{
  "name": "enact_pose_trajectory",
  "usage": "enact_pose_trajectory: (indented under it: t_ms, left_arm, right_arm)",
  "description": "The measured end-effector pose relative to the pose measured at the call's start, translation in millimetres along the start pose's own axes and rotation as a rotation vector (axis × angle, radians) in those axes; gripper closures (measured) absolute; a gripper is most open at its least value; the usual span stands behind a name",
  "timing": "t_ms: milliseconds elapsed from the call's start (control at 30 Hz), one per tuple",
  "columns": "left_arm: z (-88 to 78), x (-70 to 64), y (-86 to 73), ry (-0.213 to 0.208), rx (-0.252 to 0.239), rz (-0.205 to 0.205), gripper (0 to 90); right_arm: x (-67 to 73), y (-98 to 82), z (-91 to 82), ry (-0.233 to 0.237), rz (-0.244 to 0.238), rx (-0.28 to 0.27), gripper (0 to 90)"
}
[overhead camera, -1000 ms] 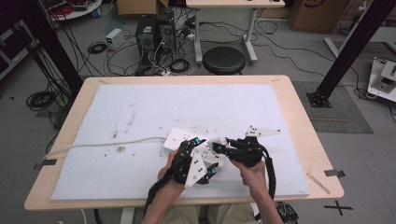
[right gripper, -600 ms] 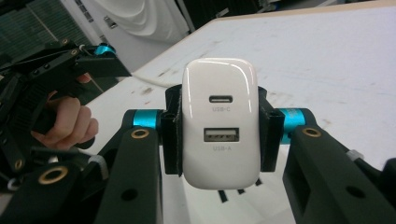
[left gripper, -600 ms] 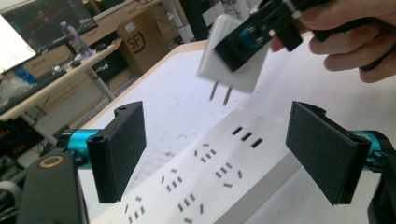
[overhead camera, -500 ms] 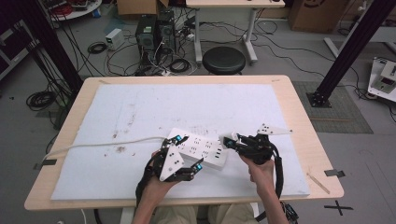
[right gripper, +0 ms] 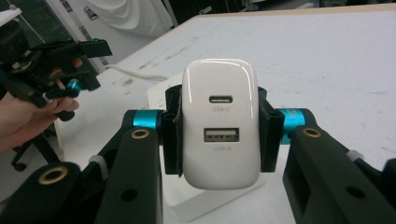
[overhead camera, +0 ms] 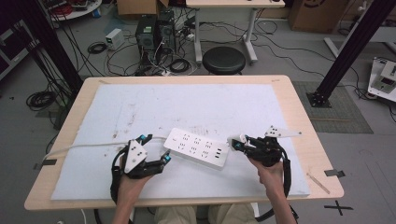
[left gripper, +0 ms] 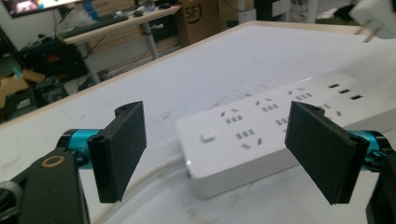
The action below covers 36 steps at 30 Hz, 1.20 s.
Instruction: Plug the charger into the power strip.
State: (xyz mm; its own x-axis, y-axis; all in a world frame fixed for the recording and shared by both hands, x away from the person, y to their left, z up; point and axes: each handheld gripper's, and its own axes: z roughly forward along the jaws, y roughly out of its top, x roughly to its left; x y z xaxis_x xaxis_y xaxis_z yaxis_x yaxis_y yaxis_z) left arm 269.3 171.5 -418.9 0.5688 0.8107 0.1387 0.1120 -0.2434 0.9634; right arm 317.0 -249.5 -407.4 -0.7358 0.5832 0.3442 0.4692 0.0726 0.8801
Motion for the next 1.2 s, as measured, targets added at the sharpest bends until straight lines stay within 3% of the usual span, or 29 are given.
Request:
enact_pose_trajectory:
  t_ms: [100, 233, 267, 367, 500, 667, 833, 1033, 1067, 1100, 1133, 1200]
  left_arm:
    - [-9.4, 11.2, -3.1, 0.031, -0.007, -0.033, 20.8]
    - [-15.6, 18.3, -3.6, 0.053, -0.002, -0.042, 20.8]
    - [-18.9, 21.4, -3.9, 0.061, -0.005, -0.055, 21.0]
    - [-20.2, 22.5, -4.4, 0.062, -0.006, -0.058, 21.2]
    - [-21.5, 22.2, -4.6, 0.061, -0.005, -0.055, 21.4]
    - [-24.9, 21.3, -5.6, 0.066, -0.010, -0.053, 21.6]
    - [-27.3, 21.0, -5.9, 0.066, -0.012, -0.052, 21.6]
    - [-29.3, 21.5, -6.1, 0.068, -0.010, -0.052, 21.9]
    - [-29.3, 21.5, -6.1, 0.068, -0.010, -0.052, 21.9]
    - [-30.1, 21.6, -6.6, 0.069, -0.010, -0.053, 21.9]
    - [-30.1, 21.6, -6.6, 0.069, -0.010, -0.053, 21.9]
    - [-31.9, 22.0, -7.4, 0.072, -0.009, -0.055, 21.9]
  right_arm:
    - [-0.7, 4.2, -1.8, 0.004, -0.009, 0.007, 63.1]
    - [-2.5, 9.7, -0.8, 0.006, -0.021, 0.018, 63.1]
    - [-4.2, 16.3, 2.9, 0.006, -0.039, 0.064, 63.1]
    - [-5.4, 20.7, 5.8, 0.010, -0.056, 0.088, 63.1]
    - [-9.7, 29.3, 10.8, 0.051, -0.051, 0.115, 63.1]
    - [-10.3, 43.7, 18.1, 0.053, -0.083, 0.166, 63.1]
    - [-6.9, 53.1, 30.6, 0.068, -0.130, 0.250, 63.1]
    - [0.1, 61.9, 56.8, 0.088, -0.201, 0.392, 63.2]
    - [0.1, 61.9, 56.8, 0.088, -0.201, 0.392, 63.2]
    - [4.7, 64.5, 66.5, 0.082, -0.236, 0.442, 63.3]
    - [4.7, 64.5, 66.5, 0.082, -0.236, 0.442, 63.3]
    - [10.6, 67.8, 78.8, 0.085, -0.289, 0.502, 63.3]
